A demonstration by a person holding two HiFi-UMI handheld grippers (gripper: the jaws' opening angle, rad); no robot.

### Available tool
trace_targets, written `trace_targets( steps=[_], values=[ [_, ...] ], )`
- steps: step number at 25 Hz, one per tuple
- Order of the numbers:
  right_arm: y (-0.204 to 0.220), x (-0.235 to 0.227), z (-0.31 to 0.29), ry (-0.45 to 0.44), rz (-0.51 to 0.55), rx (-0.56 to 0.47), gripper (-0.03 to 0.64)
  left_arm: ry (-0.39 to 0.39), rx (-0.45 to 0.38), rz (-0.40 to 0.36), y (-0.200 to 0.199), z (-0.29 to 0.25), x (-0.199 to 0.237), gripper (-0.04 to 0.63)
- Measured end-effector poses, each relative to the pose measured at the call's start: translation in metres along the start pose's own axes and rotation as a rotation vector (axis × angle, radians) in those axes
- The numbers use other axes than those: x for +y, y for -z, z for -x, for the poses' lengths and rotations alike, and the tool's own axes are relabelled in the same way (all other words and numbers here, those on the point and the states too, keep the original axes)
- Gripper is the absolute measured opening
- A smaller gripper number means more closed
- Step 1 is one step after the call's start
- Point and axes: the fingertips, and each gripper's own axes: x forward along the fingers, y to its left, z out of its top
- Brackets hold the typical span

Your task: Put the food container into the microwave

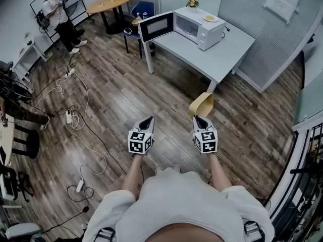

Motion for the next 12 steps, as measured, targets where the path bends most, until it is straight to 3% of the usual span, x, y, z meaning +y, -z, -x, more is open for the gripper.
trace_targets(
  steps=[12],
  values=[
    [0.006, -0.023, -0.001, -0.03, 0.023, 0.005, 0.018, -0.002, 0.011, -0.009, -0.003, -0.021, -0.02, 0.011]
  ],
)
